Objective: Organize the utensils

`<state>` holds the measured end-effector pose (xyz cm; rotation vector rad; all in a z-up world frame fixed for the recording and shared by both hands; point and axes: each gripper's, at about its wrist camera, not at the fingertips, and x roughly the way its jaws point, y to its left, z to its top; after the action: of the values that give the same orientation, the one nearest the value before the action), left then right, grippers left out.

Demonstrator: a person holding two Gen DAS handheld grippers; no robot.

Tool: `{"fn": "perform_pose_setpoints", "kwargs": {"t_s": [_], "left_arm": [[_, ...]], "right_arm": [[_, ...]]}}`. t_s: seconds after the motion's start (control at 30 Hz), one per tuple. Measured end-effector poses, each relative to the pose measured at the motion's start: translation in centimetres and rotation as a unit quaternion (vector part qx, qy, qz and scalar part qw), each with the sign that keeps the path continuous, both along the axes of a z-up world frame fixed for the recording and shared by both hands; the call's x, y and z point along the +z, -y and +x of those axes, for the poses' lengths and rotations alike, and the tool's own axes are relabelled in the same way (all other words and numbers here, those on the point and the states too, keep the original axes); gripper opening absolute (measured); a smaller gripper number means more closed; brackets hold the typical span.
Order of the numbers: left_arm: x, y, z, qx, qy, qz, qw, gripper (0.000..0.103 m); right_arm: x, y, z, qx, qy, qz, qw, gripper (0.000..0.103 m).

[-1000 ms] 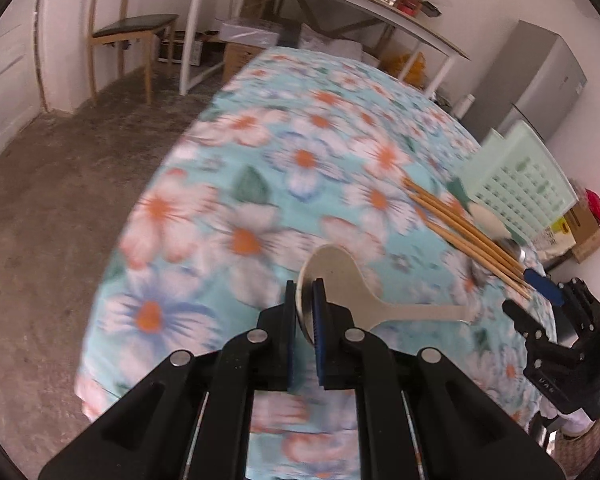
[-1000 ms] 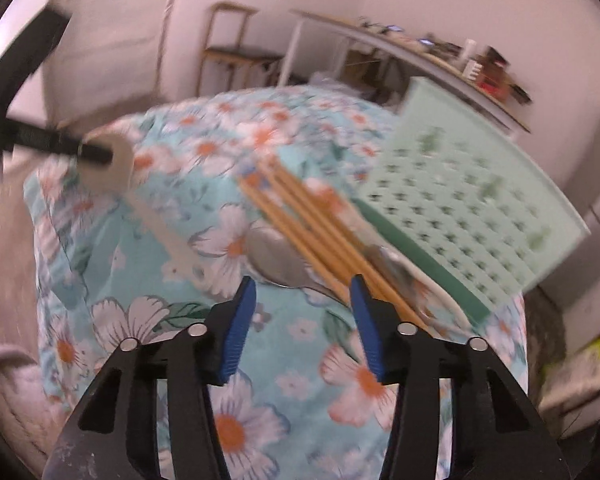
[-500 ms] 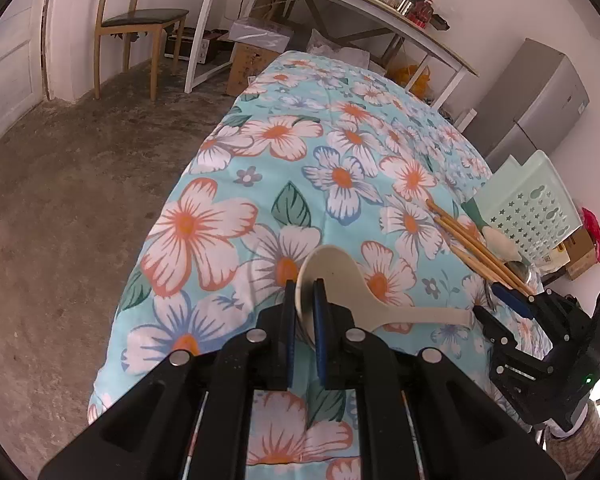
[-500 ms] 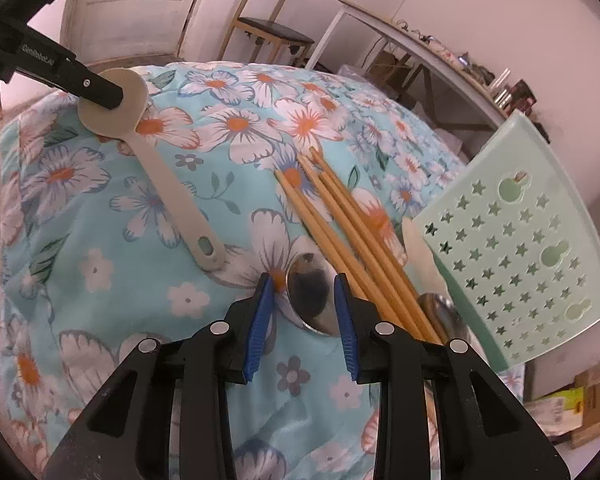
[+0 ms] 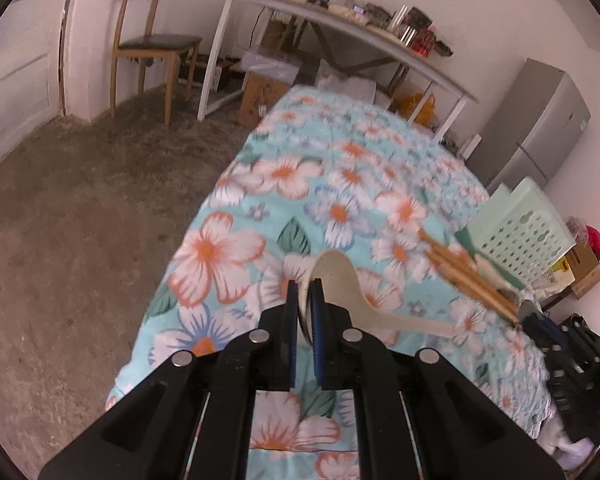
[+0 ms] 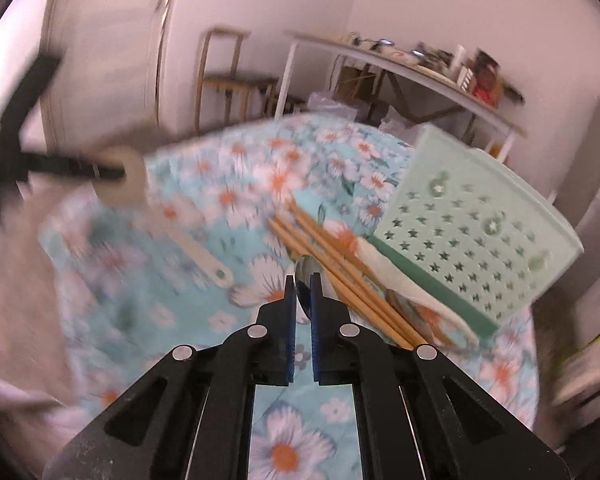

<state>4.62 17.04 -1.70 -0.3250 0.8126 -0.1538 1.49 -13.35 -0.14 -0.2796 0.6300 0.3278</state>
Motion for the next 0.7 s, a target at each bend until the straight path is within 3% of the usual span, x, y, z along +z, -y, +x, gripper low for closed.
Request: {"fn": "perform_pose_setpoints", "kwargs": {"t_s": [0.17, 0.4, 0.57, 0.7], "left_arm": [[3.7, 1.2, -0.4, -0.001, 0.053, 0.01, 0.9985, 0.005], [11.3, 4.5, 0.7, -0.031, 0.166, 0.011, 0.9856, 0.005], [17.2, 9.0, 2.2, -0.068, 0.249, 0.043, 0.9652, 0.005], [19.9, 14.1, 3.6, -0.095, 0.301, 0.132, 0.9396, 0.005]], "right_arm": [[4.4, 6.2, -0.6, -0.037, -0.016, 0.161, 0.986, 0.002], [6.3, 11.3, -1.2, -0.073, -0.019, 0.258, 0.963, 0.0], [7.6, 13.7, -1.7, -0.075, -0.005, 0.304, 0.95, 0.0], [10.1, 15.6, -2.2, -0.069, 0.026, 0.316, 0.946, 0.0]]}}
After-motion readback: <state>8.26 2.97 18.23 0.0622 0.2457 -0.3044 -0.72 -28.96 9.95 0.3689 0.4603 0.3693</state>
